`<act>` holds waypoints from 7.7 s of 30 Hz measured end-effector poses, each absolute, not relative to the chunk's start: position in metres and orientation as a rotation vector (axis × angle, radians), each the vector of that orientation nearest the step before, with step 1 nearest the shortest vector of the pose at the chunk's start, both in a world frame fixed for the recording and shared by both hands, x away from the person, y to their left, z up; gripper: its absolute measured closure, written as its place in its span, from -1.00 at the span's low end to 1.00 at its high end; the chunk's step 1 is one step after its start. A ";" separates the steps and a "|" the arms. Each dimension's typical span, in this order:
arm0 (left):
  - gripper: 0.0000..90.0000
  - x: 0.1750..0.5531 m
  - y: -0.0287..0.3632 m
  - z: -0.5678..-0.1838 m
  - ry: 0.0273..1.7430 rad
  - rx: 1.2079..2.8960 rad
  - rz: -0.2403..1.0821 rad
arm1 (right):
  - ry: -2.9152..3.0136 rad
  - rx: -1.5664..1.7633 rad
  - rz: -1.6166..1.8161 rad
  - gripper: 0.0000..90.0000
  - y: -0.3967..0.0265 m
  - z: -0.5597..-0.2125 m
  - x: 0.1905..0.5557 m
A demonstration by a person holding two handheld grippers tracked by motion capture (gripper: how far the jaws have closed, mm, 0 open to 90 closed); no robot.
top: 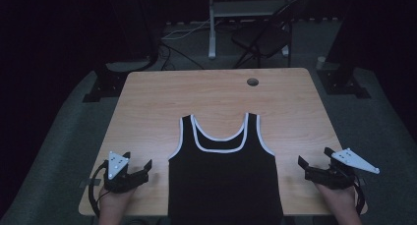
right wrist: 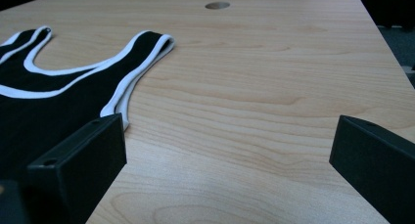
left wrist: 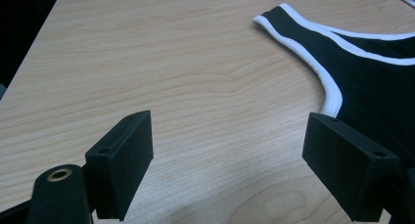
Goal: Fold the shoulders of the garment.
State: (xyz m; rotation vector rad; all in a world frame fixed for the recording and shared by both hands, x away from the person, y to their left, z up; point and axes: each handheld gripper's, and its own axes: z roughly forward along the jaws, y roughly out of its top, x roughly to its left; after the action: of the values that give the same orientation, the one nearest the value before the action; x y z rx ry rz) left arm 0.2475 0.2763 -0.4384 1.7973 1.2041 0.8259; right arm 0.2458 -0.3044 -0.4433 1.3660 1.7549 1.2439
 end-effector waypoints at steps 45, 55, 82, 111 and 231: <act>-0.58 0.261 0.229 -0.432 0.976 1.908 0.645 | 1.771 1.343 1.260 -0.99 -0.304 -0.443 0.245; -0.58 0.278 0.219 -0.429 0.905 1.942 0.564 | 1.769 1.344 1.273 -0.99 -0.305 -0.443 0.244; -0.58 0.315 0.188 -0.416 0.603 2.114 0.362 | 1.761 1.360 1.294 -0.99 -0.307 -0.444 0.245; -0.58 0.383 0.199 -0.427 0.645 2.085 0.313 | 1.768 1.370 1.315 -0.99 -0.309 -0.444 0.246; 0.85 0.311 0.182 -0.388 0.224 2.107 0.575 | 1.862 1.371 1.427 -0.99 -0.315 -0.445 0.250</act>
State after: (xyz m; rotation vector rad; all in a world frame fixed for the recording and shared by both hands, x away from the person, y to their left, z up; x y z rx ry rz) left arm 0.3106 0.1822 -0.3881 2.1069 0.2242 0.5750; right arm 0.2498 -0.3153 -0.4449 1.3708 1.8624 1.4267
